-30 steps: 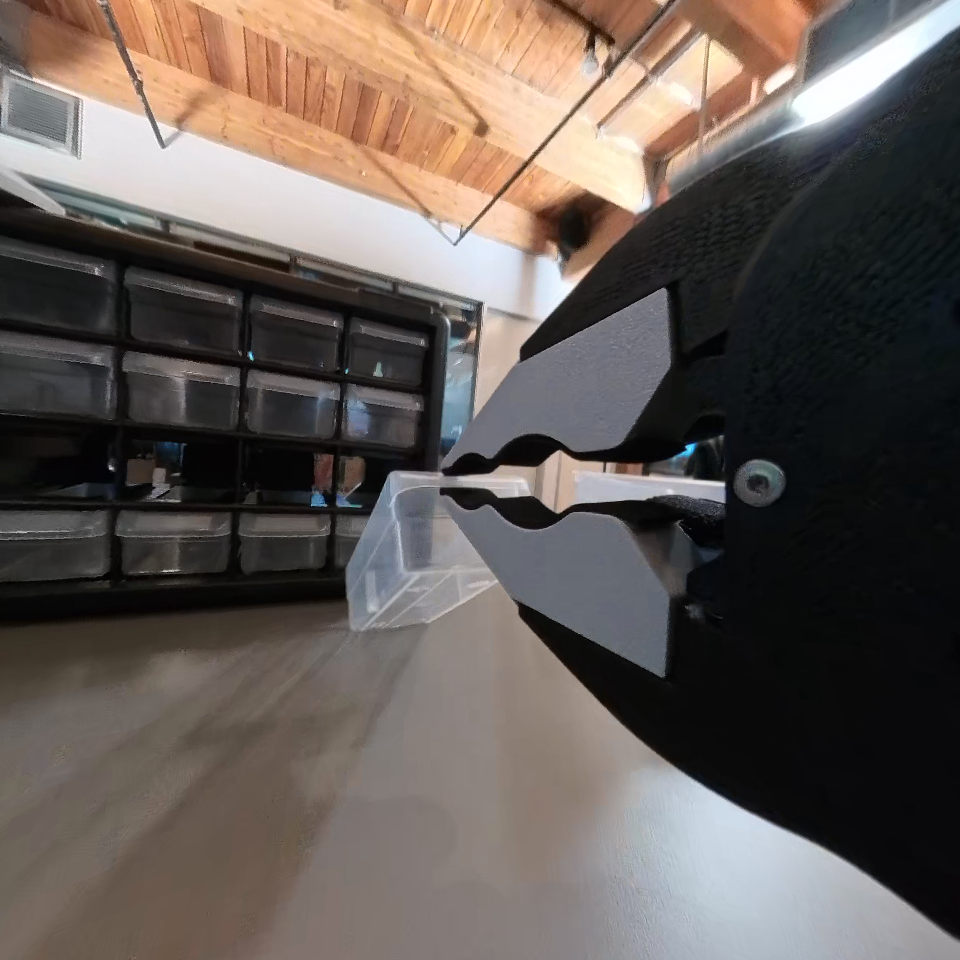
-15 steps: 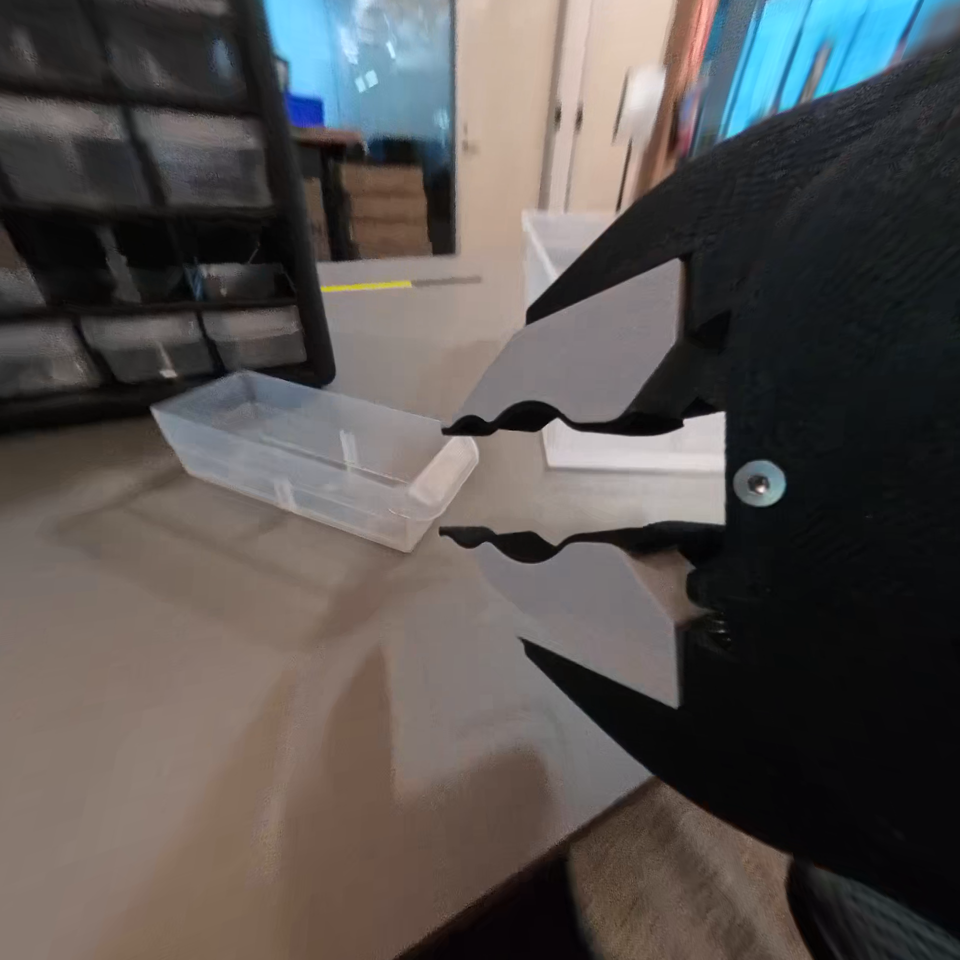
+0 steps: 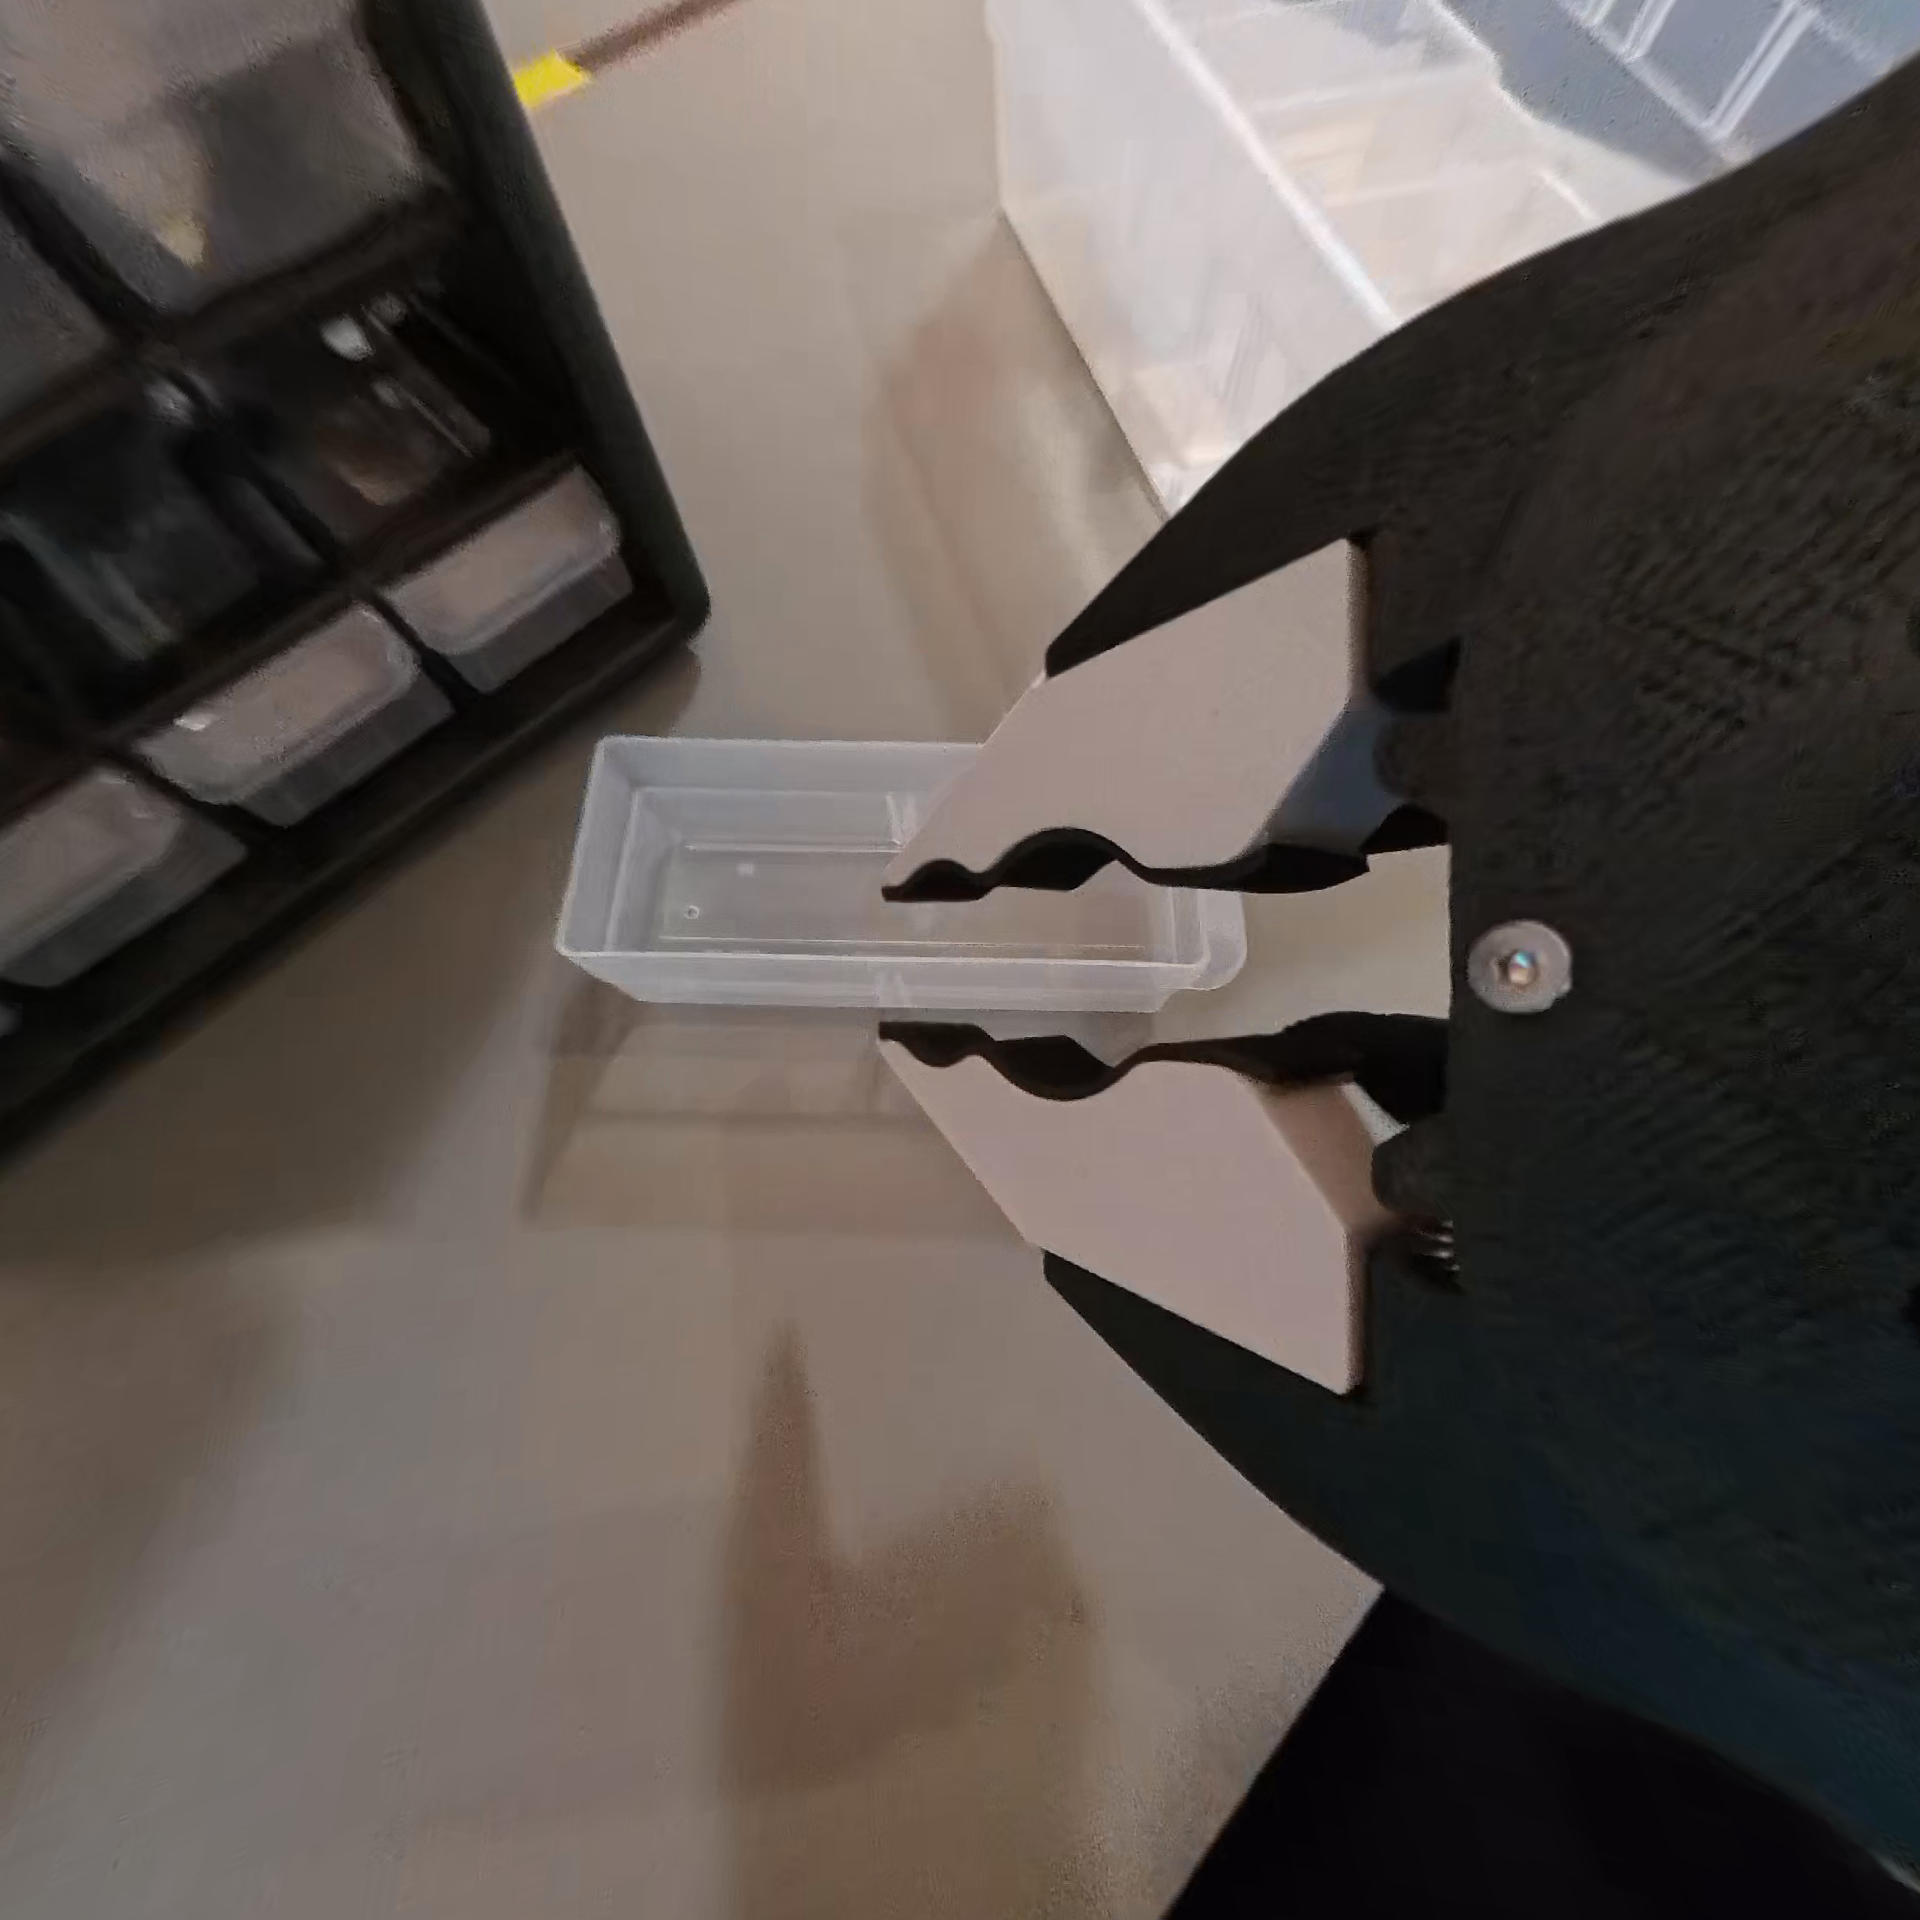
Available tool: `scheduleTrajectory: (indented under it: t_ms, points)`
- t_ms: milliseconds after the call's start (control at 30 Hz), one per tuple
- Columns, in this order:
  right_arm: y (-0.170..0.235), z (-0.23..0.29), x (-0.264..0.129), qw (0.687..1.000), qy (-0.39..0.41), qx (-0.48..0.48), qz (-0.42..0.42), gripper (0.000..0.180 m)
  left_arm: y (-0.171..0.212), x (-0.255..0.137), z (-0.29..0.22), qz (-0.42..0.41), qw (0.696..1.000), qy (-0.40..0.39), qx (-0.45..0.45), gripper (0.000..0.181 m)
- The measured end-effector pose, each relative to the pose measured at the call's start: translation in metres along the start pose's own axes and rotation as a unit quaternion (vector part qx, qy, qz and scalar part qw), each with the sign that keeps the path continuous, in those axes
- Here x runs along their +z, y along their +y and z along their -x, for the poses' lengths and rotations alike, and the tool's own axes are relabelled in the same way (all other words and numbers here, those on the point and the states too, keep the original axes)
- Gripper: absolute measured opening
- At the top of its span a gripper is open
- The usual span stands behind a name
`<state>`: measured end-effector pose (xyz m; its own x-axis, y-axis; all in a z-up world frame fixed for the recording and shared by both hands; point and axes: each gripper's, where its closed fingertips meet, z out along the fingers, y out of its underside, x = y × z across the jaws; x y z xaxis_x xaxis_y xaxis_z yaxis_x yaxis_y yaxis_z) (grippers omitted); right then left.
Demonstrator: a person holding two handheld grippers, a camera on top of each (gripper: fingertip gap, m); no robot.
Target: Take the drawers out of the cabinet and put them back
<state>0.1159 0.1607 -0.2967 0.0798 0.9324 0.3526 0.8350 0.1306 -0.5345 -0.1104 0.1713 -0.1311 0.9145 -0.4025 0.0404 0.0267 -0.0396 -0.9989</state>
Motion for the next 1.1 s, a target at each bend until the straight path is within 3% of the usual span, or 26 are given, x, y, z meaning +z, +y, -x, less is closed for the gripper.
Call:
scheduleTrajectory:
  t_ms: [133,233,333,433,533,633,700,867,1100]
  points:
    - [0.013,0.004,0.022,0.997,-0.030,0.017,0.072,0.023,0.000,0.000,0.000,0.001,1.000,0.000,0.001,0.026]
    - [0.013,0.003,0.029,0.997,-0.038,0.003,0.065,0.003,0.000,0.000,-0.002,0.003,1.000,0.005,0.005,0.029]
    - [0.007,0.009,0.023,0.998,-0.051,-0.013,0.046,0.000,0.001,0.000,-0.003,0.003,1.000,0.007,0.004,0.030]
    - [-0.005,0.001,-0.007,0.999,-0.025,-0.031,0.014,0.000,0.000,0.000,-0.003,0.003,1.000,0.006,0.004,0.030]
    - [0.001,-0.045,-0.059,0.998,0.065,-0.021,-0.004,0.000,0.000,0.000,-0.003,0.004,1.000,0.005,0.004,0.030]
    - [0.042,-0.105,-0.109,0.987,0.156,0.002,0.031,0.000,0.000,0.000,-0.003,0.005,1.000,0.004,0.005,0.030]
    - [0.077,-0.134,-0.125,0.983,0.170,0.007,0.070,0.000,0.000,0.000,-0.003,0.005,1.000,0.004,0.005,0.030]
    - [0.136,-0.148,-0.107,0.988,0.088,-0.019,0.123,0.000,0.001,0.000,-0.003,0.008,1.000,0.001,0.009,0.030]
    - [0.162,-0.122,-0.058,0.979,-0.066,-0.107,0.163,0.000,0.000,-0.001,-0.003,0.006,1.000,0.002,0.001,0.029]
